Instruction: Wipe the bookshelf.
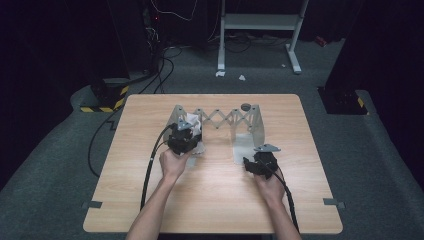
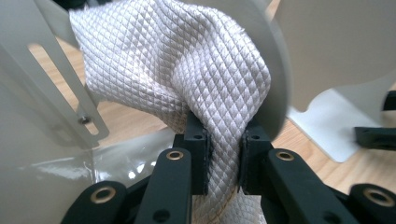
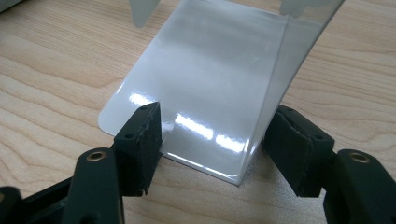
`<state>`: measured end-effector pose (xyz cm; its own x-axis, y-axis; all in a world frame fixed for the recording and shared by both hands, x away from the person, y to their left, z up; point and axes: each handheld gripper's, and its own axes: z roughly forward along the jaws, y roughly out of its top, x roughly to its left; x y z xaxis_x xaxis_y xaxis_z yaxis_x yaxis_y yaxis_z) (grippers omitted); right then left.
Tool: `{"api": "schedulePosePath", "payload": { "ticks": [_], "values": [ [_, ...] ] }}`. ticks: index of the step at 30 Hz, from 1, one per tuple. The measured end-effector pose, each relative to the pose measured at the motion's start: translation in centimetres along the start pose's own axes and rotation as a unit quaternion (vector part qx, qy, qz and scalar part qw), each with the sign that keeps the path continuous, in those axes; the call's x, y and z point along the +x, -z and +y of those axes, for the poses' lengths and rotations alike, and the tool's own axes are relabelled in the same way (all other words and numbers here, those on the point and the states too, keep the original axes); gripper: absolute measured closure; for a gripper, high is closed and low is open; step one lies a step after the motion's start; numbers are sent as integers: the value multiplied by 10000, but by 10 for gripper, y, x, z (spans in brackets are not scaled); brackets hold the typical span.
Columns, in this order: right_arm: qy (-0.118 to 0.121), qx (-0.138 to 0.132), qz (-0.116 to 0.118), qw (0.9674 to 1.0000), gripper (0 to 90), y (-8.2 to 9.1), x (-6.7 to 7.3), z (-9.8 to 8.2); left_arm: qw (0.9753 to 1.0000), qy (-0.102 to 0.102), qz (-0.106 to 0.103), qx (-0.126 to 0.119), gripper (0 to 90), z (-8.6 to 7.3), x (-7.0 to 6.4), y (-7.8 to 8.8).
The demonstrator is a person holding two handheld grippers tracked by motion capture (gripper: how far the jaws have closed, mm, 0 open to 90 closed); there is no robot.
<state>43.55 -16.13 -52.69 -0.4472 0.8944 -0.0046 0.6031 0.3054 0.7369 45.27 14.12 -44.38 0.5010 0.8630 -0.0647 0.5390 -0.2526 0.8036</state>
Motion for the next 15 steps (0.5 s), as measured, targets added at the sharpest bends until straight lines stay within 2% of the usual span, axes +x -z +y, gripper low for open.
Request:
{"api": "schedulePosePath", "payload": {
  "ticks": [11, 15],
  "values": [
    [5, -2, -1, 10000, 369, 0, 0, 0, 9995, -208, -64, -249, 772, 13, -7, 24],
    [4, -1, -1, 10000, 369, 0, 0, 0, 9994, -219, -61, -274, 772, 15, -7, 25]
  ]
}}
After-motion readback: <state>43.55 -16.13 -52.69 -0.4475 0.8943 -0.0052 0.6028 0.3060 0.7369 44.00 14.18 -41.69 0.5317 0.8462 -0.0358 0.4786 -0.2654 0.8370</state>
